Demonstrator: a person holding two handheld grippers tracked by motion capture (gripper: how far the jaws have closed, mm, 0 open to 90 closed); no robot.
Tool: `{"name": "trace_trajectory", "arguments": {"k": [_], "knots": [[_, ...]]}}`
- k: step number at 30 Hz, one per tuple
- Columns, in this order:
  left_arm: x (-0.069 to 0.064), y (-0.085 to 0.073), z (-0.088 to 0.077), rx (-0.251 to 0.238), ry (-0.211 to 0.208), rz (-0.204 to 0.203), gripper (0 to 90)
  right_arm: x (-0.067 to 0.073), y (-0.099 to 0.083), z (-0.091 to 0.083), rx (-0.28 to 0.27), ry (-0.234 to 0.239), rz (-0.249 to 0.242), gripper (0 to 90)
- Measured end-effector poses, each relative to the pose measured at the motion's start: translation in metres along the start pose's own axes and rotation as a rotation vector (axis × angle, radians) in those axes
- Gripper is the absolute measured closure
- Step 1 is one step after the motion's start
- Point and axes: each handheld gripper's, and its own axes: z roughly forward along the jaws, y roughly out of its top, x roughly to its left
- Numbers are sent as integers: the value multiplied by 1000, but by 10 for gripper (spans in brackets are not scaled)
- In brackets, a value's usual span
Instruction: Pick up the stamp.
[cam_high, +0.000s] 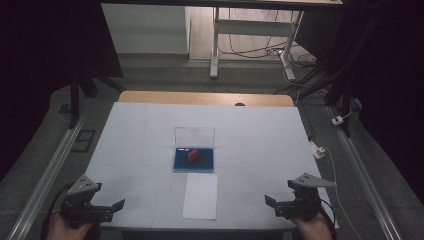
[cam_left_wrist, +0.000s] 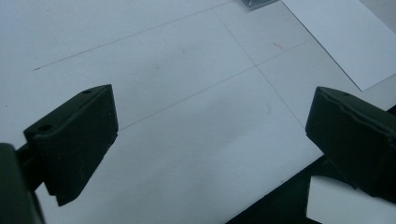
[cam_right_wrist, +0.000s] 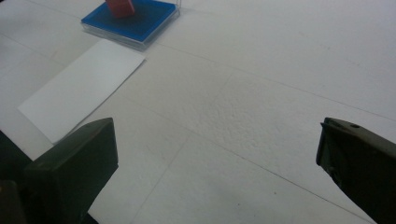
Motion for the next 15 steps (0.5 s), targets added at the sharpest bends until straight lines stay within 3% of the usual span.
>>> {"name": "trace_trajectory", "arguments": {"k": [7, 15], "knots": [[-2, 2, 2, 7, 1, 17, 24, -5, -1, -3, 13, 25, 30, 0], [-6, 2, 4, 30, 14, 47, 8, 0, 0, 1, 45, 24, -12, 0]]}}
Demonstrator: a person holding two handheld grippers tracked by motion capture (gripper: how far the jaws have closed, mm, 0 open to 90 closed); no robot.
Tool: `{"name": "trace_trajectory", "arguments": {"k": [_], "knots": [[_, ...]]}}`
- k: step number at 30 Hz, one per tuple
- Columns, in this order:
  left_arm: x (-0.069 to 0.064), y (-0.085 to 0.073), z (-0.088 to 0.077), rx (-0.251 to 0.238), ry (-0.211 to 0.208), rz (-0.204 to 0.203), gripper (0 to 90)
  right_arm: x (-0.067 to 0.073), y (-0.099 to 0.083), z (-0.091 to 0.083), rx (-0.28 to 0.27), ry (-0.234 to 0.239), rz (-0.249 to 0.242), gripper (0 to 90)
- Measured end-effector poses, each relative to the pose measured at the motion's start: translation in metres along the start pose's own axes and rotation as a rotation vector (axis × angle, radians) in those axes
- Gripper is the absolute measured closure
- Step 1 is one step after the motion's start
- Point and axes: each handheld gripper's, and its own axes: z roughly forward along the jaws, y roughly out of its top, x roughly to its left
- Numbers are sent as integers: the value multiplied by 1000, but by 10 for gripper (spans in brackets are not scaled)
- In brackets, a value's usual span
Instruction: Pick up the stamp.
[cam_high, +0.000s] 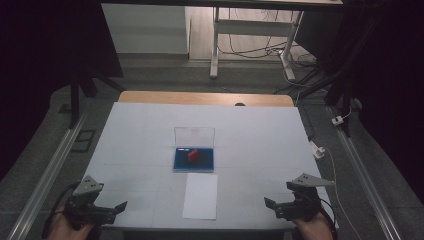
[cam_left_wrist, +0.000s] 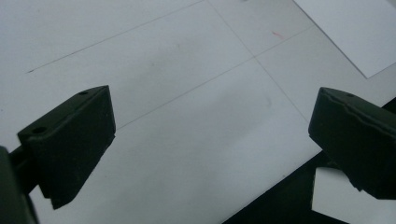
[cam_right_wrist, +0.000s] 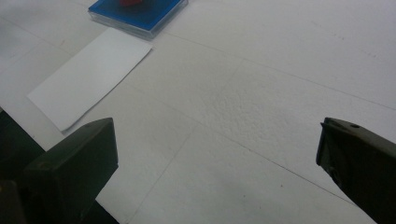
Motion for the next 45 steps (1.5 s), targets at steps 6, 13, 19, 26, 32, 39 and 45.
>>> {"name": "trace_trajectory", "arguments": {"k": [6, 13, 19, 26, 32, 39, 45], "knots": [[3, 0, 0, -1, -7, -22, 11, -1, 0, 0, 2, 3, 14, 0], [7, 0, -1, -4, -41, -51, 11, 1, 1, 1, 14, 5, -5, 0], [8, 1, -3, -29, -71, -55, 8, 1, 1, 1, 14, 4, -5, 0], [6, 5, -3, -48, -94, -45, 8, 1, 1, 2, 18, 10, -11, 0], [6, 8, 0, -58, -132, -25, 8, 1, 1, 3, 22, 10, -12, 0], [2, 18, 6, -84, -169, 20, 0, 1, 1, 3, 30, 14, -12, 0], [-2, 25, 15, -87, -178, 49, 0, 1, 1, 4, 34, 16, -13, 0]]}}
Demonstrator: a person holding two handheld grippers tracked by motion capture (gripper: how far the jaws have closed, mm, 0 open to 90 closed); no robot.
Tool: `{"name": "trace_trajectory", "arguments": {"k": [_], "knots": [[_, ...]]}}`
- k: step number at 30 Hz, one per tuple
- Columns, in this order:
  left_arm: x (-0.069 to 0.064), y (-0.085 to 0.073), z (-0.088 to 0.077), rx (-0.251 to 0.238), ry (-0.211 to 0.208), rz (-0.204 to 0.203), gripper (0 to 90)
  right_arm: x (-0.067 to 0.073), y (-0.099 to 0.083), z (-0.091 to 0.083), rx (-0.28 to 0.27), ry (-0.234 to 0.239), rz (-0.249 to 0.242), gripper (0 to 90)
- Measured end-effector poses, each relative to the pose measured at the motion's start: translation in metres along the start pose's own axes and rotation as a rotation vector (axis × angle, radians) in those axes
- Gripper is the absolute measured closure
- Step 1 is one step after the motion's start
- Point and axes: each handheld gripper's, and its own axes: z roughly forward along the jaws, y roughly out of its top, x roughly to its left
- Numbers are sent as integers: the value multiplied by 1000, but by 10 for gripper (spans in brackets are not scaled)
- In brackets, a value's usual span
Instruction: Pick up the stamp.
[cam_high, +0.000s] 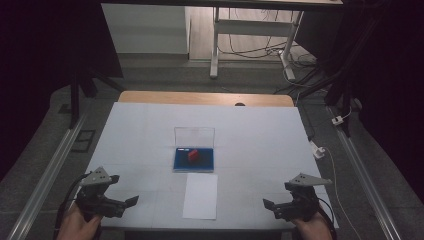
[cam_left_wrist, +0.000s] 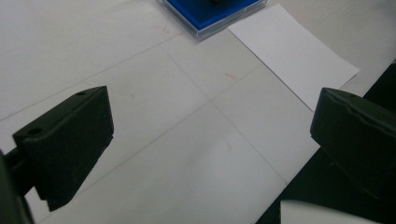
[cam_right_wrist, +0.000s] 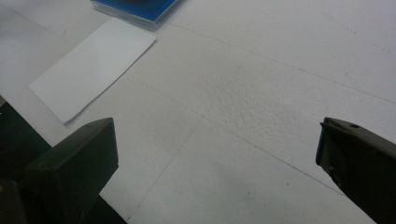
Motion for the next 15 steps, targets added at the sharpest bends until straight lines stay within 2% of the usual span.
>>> {"name": "trace_trajectory", "arguments": {"k": [5, 10, 15], "knots": [[-1, 7, 9, -4, 2, 20, 0, 0, 0, 0, 0, 4, 3, 0], [-1, 15, 19, 12, -28, 31, 0, 0, 0, 1, 5, 4, 0, 0], [0, 22, 28, 16, -37, 48, 0, 0, 0, 1, 6, 4, 4, 0]]}}
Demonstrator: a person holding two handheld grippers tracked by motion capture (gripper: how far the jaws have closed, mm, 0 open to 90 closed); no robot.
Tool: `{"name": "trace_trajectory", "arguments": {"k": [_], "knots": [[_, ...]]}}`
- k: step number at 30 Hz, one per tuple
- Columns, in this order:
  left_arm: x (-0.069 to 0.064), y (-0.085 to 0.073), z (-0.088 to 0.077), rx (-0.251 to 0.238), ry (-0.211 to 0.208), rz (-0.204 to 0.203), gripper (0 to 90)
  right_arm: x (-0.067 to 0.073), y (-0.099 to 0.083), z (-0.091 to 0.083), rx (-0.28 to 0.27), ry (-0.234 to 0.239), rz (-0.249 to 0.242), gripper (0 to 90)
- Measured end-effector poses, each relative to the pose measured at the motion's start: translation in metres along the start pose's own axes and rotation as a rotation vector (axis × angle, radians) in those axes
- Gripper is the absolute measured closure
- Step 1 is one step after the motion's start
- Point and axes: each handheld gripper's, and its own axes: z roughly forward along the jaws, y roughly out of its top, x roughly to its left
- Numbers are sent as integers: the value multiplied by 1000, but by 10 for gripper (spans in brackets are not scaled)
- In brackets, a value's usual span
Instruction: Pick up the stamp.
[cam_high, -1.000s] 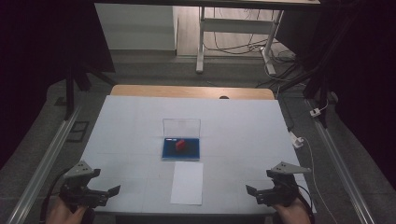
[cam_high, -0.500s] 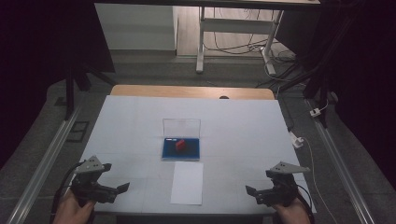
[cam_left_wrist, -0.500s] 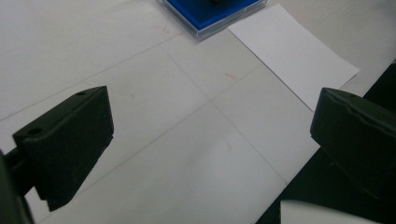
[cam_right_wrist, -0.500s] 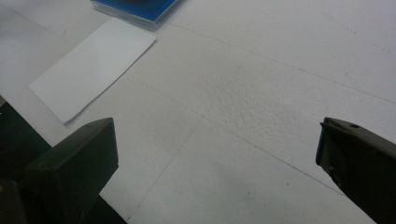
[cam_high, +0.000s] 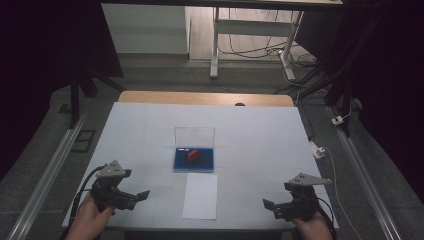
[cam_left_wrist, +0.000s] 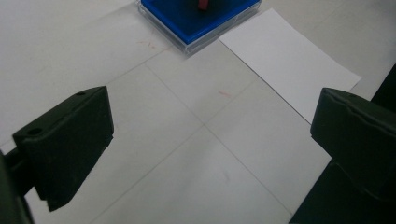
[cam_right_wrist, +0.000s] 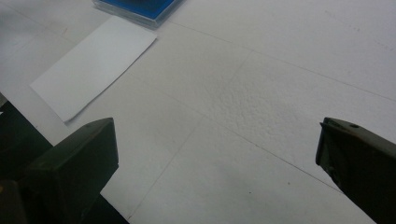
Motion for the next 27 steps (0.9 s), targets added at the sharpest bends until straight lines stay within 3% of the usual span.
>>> {"name": "trace_trajectory", "arguments": {"k": [13, 27], "knots": [[6, 21, 18, 26, -12, 0, 0, 0, 0, 0, 2, 3, -2, 0], [3, 51, 45, 31, 10, 70, 0, 0, 0, 1, 10, 4, -9, 0]]}}
